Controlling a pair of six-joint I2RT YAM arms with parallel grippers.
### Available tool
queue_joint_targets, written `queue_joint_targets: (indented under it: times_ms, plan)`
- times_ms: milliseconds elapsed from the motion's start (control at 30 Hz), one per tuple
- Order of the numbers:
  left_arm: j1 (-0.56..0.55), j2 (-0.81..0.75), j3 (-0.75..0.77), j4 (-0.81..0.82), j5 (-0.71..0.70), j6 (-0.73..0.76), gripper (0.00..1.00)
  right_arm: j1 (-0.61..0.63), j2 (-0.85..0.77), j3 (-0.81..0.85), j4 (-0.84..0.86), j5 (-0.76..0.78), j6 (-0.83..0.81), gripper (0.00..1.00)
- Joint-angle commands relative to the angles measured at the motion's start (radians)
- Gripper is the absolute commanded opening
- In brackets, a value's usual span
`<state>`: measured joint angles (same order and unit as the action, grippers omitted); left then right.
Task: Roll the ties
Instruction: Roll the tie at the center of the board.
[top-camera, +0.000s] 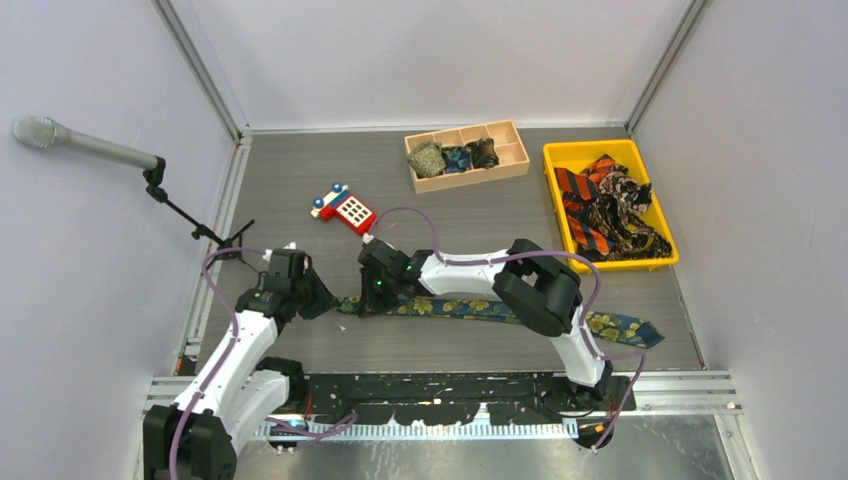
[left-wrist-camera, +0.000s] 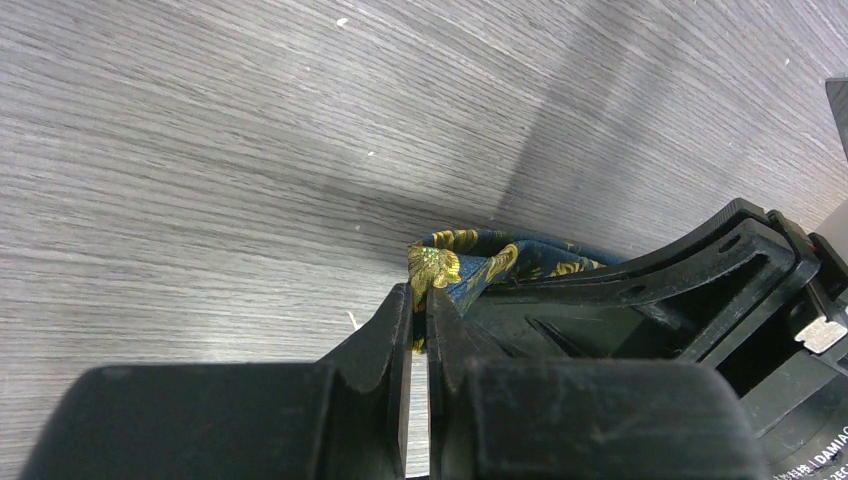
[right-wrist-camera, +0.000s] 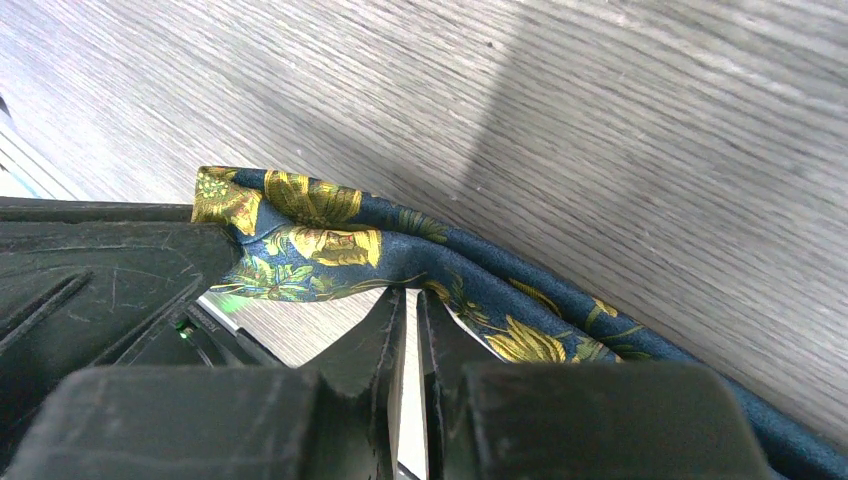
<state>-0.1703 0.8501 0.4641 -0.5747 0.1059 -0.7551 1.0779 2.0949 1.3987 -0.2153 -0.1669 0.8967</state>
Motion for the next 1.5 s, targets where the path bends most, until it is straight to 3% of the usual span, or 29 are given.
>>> queue_joint_targets:
  times_ms: [0, 333, 533, 867, 1467]
  plan:
    - [-0.003, -0.011, 0.022, 0.003, -0.005, 0.0, 0.0, -0.004, -0.051, 0.039, 0.006, -0.004, 0.004, 0.15]
    - [-0.003, -0.002, 0.023, 0.006, -0.017, 0.004, 0.0, 0.005, -0.104, -0.003, 0.078, -0.087, 0.047, 0.15]
    - [-0.003, 0.003, 0.031, 0.007, -0.02, 0.007, 0.0, 0.007, -0.135, -0.002, 0.046, -0.035, 0.05, 0.15]
    - [-0.004, -0.014, 0.028, -0.002, -0.017, 0.002, 0.0, 0.002, -0.063, 0.072, -0.044, 0.039, 0.022, 0.12]
    - [-0.003, -0.013, 0.028, 0.009, 0.008, -0.003, 0.0, -0.003, 0.083, 0.158, -0.013, -0.032, 0.002, 0.12]
